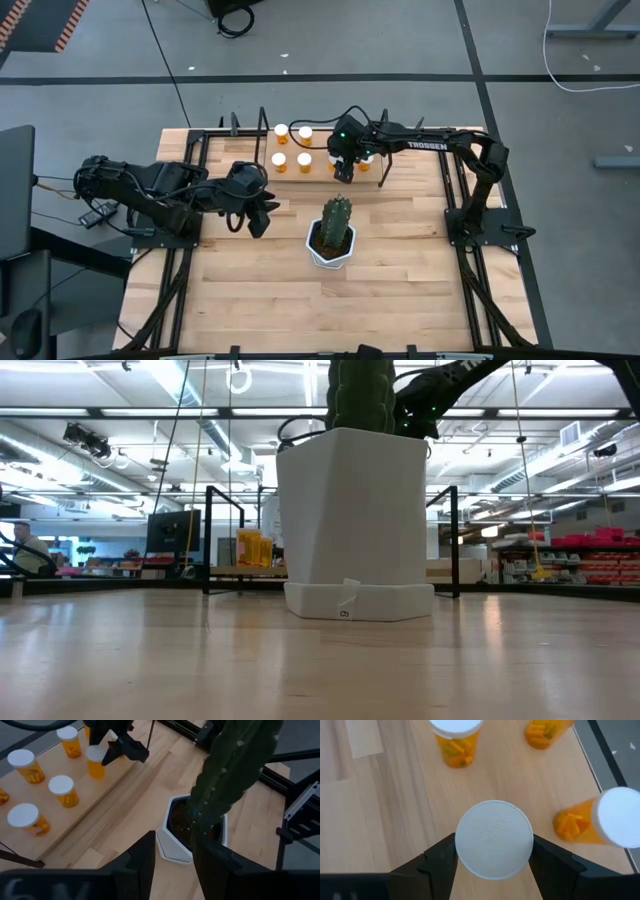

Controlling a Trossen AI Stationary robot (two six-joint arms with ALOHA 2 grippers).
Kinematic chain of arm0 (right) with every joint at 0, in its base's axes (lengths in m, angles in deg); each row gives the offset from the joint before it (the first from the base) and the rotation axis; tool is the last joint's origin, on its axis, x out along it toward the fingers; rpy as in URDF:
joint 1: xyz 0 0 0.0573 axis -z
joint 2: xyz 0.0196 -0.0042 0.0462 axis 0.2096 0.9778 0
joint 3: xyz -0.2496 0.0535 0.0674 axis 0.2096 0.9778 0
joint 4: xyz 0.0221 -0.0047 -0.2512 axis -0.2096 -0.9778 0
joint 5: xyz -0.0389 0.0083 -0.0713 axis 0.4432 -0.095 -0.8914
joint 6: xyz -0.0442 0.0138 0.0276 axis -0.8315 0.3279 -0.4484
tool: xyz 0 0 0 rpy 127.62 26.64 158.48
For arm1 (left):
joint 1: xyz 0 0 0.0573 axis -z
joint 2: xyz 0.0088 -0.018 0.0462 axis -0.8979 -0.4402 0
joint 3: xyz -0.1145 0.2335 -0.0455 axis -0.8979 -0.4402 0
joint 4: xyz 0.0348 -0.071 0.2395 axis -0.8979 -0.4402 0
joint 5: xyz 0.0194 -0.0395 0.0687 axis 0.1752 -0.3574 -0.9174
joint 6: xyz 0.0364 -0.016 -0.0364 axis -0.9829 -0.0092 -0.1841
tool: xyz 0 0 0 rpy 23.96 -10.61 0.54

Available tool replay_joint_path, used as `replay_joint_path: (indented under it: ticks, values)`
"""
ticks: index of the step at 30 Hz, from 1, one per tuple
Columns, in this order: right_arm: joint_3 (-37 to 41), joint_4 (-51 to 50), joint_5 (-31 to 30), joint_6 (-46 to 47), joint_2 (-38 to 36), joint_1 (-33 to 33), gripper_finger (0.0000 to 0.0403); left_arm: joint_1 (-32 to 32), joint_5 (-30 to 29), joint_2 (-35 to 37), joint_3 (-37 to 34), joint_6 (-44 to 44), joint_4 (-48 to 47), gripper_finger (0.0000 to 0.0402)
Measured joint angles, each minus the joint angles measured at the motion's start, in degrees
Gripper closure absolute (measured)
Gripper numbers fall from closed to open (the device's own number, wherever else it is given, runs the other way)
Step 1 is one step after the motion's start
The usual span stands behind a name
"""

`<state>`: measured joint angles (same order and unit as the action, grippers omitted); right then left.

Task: Pick and place medicine bottles onto shelf by color
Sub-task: Put the orange medicine bottle on the shelf

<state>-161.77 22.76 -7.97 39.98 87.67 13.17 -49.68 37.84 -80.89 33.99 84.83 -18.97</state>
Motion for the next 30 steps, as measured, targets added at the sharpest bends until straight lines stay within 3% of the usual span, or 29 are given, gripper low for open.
replay_joint_path:
  ticks: [30]
  values:
    - [-0.1, -0.7, 0.0, 0.0, 1.6, 0.5, 0.017, 0.2, 0.0, 0.0, 0.0, -0.2, 0.1, 0.0268]
